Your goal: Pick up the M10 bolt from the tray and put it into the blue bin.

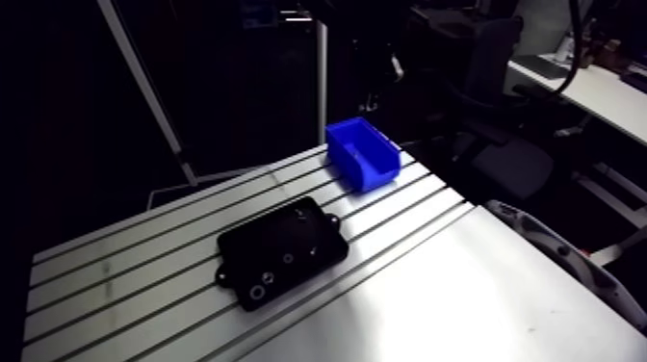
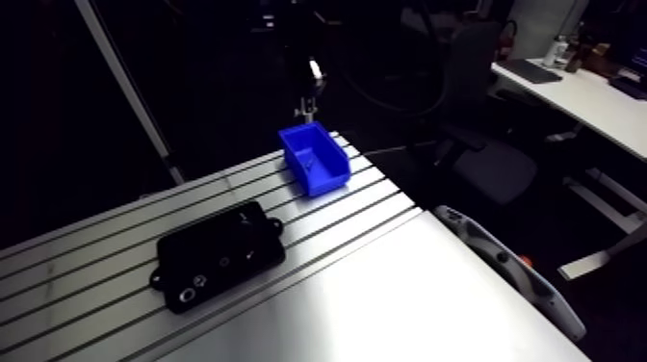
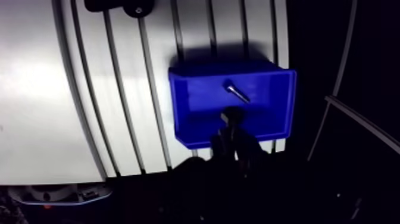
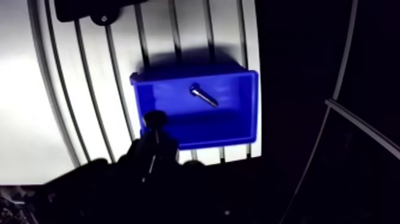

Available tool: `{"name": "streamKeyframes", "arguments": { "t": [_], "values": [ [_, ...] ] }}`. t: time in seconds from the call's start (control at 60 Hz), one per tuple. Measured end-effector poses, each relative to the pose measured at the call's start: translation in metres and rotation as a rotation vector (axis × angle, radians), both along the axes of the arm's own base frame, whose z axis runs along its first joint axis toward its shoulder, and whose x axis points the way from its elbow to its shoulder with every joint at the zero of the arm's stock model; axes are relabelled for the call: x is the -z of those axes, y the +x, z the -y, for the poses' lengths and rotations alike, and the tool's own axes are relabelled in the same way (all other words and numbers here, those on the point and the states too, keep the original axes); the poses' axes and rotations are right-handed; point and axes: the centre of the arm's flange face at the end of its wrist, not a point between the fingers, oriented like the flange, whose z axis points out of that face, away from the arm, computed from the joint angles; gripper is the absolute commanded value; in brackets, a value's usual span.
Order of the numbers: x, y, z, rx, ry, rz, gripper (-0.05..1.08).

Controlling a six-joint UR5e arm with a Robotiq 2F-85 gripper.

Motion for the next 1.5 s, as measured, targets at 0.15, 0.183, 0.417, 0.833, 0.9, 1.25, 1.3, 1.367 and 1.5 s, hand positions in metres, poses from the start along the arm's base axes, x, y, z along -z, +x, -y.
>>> {"name": "streamKeyframes", "arguments": {
  "t": [0.15,0.183,0.417,0.833,0.9,1.25,1.3,1.367,1.5],
  "values": [
    [0.016,-0.014,-0.009,-0.002,0.004,0.01,1.04],
    [0.02,-0.016,-0.011,-0.002,0.006,0.014,1.04],
    [0.045,-0.029,-0.022,-0.001,0.021,0.049,1.04],
    [0.079,-0.038,-0.027,-0.002,0.019,0.091,1.04],
    [0.086,-0.04,-0.027,-0.004,0.017,0.098,1.04],
    [0.12,-0.051,-0.022,-0.018,0.043,0.128,1.04],
    [0.123,-0.052,-0.021,-0.02,0.046,0.132,1.03],
    [0.127,-0.053,-0.019,-0.022,0.05,0.137,1.03],
    [0.133,-0.053,-0.017,-0.023,0.052,0.144,1.03]
  ]
}}
